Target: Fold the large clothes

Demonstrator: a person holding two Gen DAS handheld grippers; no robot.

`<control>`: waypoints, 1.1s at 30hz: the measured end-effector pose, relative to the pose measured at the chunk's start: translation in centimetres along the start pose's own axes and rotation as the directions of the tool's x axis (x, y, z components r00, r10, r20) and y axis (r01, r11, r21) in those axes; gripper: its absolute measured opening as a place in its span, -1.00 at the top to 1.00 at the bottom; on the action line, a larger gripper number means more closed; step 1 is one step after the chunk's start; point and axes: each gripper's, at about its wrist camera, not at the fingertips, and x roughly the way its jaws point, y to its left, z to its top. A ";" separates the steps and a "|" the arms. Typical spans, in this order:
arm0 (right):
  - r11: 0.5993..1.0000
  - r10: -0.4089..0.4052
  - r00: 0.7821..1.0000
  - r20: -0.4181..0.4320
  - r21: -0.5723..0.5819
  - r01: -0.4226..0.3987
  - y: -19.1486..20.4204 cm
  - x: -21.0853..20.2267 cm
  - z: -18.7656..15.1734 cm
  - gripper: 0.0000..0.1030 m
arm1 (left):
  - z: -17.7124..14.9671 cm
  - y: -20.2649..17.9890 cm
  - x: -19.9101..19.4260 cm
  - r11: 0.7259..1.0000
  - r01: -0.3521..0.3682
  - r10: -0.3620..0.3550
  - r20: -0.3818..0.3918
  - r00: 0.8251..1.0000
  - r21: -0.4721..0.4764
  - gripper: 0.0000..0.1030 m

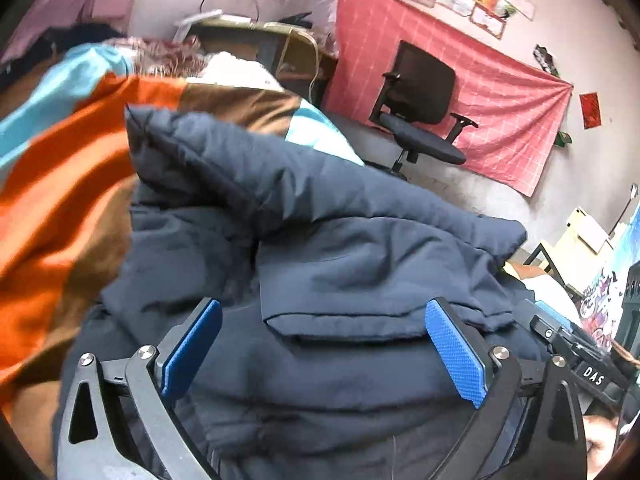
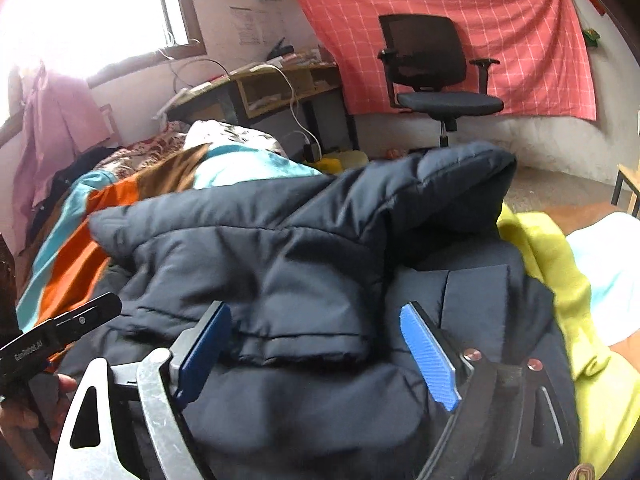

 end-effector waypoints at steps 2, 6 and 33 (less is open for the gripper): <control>1.000 0.002 1.000 0.011 -0.017 -0.002 0.5 -1.3 0.1 -0.77 | -0.2 -0.4 -1.3 1.000 0.004 -0.004 0.011 1.000 0.014 -0.94; 0.999 0.019 1.000 0.017 -0.027 -0.018 1.1 -4.0 0.0 -0.86 | -0.7 -1.1 -4.1 0.999 0.022 -0.022 0.018 1.000 0.031 -0.95; 0.988 0.050 0.993 0.103 -0.150 -0.034 4.4 -22.3 -8.2 -0.99 | -10.6 -5.3 -18.7 0.985 -0.025 0.014 0.066 0.998 0.169 -0.96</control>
